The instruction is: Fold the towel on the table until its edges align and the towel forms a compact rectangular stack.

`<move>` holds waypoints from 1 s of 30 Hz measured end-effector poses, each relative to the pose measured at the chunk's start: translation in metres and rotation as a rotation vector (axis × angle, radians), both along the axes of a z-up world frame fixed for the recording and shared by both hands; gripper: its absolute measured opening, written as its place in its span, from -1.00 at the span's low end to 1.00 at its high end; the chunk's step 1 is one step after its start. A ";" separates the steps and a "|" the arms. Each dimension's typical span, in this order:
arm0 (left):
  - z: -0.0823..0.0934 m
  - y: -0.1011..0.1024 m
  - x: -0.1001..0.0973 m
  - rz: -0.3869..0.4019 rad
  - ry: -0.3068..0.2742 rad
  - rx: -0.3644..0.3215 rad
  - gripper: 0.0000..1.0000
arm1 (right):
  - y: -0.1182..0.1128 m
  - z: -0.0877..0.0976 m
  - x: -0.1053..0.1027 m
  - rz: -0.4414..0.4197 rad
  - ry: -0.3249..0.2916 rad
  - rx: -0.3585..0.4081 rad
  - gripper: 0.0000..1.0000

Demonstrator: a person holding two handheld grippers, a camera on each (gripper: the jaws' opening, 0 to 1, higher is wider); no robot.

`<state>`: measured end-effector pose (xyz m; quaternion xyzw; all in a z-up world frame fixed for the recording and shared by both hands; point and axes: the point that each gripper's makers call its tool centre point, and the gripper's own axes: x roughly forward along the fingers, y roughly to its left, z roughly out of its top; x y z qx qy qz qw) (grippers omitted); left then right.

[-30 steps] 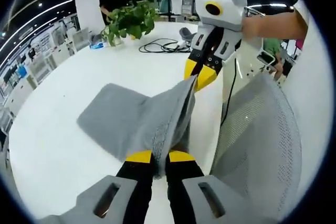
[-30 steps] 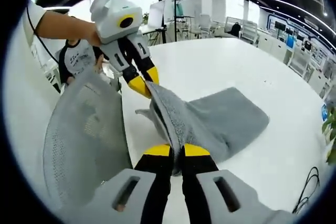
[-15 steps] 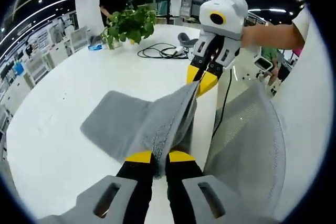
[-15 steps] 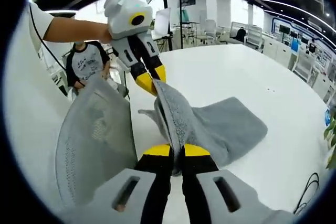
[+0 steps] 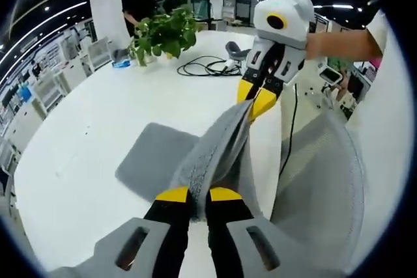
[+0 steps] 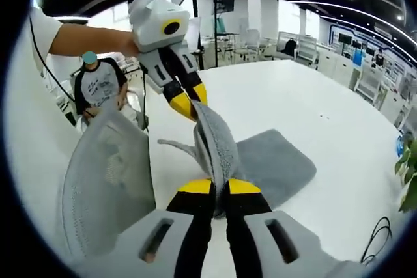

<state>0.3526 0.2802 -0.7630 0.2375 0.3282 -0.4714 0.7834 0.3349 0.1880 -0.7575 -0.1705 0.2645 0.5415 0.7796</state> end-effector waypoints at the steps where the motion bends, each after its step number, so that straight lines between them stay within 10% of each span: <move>1: 0.000 0.000 0.004 0.001 -0.005 0.003 -0.82 | 0.000 0.000 0.002 -0.004 -0.005 0.000 -0.92; 30: -0.038 0.012 0.104 0.174 -0.062 0.078 -0.80 | 0.010 -0.028 0.120 -0.103 -0.147 -0.120 -0.90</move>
